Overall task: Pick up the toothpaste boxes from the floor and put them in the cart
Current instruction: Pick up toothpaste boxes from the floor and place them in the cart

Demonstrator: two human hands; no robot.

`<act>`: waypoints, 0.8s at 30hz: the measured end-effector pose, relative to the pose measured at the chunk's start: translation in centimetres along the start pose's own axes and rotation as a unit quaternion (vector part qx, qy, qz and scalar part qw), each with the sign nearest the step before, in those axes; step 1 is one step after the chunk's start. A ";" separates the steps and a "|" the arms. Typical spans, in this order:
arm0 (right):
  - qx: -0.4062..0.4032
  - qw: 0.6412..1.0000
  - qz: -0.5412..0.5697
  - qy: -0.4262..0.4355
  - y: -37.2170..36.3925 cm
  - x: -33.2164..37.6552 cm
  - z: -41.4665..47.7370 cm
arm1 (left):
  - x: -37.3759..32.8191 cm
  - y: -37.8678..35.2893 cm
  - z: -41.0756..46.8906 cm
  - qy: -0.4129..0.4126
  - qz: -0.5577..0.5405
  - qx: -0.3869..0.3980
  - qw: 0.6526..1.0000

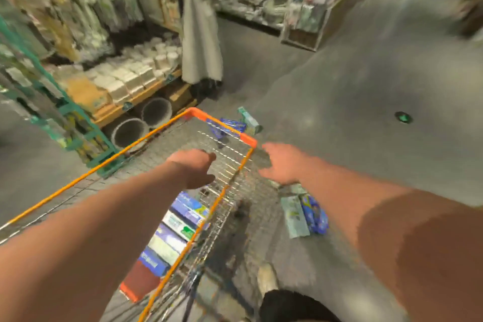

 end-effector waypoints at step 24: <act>-0.042 0.964 0.023 -0.261 4.7 -49.1 -36.9 | -59.7 9.6 10.0 -0.289 0.055 -0.064 0.954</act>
Point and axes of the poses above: each hand's wrist, its own z-axis towards the middle knuckle, its own y-axis out of the back of the hand, x = y × z, the point moved 3 cm from there along z, towards the middle knuckle, and after that the axes turned 11 degrees about -x, right-handed, at the moved point
